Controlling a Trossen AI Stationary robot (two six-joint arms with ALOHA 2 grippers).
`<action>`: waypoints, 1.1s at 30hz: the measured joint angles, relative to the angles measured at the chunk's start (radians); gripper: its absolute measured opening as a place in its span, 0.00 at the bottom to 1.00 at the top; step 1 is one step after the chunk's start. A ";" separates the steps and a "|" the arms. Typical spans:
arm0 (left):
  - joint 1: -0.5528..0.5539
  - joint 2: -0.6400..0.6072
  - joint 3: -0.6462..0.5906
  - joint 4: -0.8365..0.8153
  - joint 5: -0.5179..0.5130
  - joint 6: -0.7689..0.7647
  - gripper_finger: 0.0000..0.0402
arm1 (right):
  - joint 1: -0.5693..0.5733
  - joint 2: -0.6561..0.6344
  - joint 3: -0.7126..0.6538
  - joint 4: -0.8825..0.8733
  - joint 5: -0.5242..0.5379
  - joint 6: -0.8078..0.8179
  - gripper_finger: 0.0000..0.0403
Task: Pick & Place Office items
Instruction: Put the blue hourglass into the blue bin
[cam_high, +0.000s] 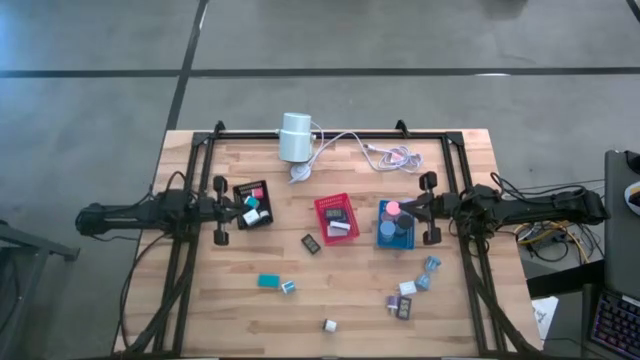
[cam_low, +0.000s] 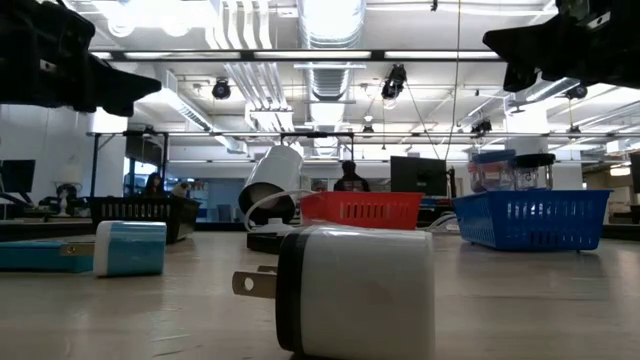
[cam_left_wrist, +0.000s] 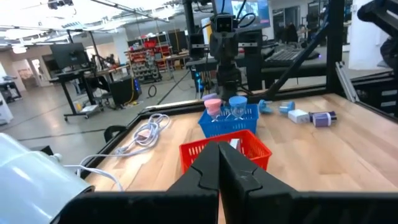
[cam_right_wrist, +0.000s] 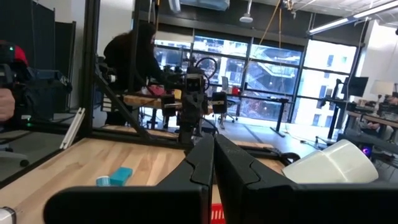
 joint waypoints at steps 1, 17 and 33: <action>0.000 0.000 -0.001 0.001 0.000 0.003 0.01 | 0.000 0.000 0.000 -0.003 0.000 0.000 0.02; 0.001 0.000 -0.029 0.047 0.004 -0.010 0.01 | 0.000 0.000 0.000 -0.016 -0.002 -0.008 0.02; 0.001 0.000 -0.029 0.064 0.000 0.005 0.01 | 0.074 0.148 0.531 -0.690 0.046 -0.048 0.02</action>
